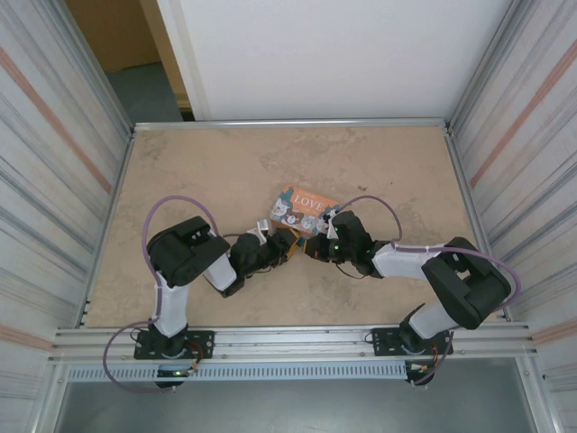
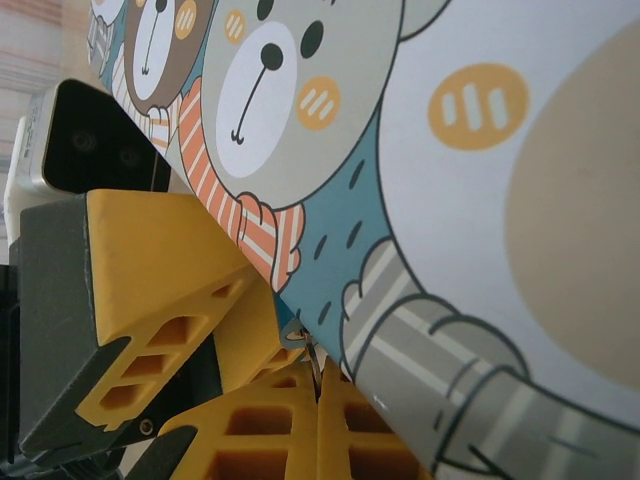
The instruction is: Unlock a padlock with a key
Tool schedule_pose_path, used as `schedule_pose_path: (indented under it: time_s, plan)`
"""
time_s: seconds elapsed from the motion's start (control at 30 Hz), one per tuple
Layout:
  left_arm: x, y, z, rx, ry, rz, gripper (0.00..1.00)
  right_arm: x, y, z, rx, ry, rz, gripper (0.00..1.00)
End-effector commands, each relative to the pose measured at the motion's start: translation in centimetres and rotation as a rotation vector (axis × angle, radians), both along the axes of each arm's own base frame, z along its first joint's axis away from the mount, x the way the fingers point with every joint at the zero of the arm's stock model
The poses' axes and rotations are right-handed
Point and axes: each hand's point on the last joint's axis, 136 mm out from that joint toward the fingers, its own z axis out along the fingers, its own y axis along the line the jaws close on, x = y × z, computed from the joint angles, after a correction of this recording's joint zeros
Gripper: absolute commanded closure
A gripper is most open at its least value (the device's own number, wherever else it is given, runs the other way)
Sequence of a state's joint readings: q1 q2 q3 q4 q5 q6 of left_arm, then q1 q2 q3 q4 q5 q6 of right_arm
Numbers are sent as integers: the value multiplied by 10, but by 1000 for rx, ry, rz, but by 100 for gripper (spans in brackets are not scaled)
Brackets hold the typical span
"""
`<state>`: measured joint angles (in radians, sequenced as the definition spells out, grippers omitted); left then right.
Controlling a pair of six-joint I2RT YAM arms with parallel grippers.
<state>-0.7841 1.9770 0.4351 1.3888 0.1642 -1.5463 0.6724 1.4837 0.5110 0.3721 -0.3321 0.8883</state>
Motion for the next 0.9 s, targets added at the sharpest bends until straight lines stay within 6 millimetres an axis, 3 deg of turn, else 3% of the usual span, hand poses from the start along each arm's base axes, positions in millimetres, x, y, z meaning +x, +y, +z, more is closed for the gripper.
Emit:
schedule_pose_path:
  time_s: [0.0, 0.33, 0.6, 0.87]
  plan:
    - [8, -5, 5, -31, -13, 4, 66, 7, 10, 27, 78, -29, -1, 100]
    - [8, -7, 4, -34, -8, -1, 77, 7, 9, 34, 96, -28, -9, 100]
    - [7, -6, 14, -30, -46, -3, 99, 5, 2, 40, 74, -49, -14, 88]
    - [4, 1, 19, -21, -54, 6, 100, -7, -27, 43, -27, -98, -27, 73]
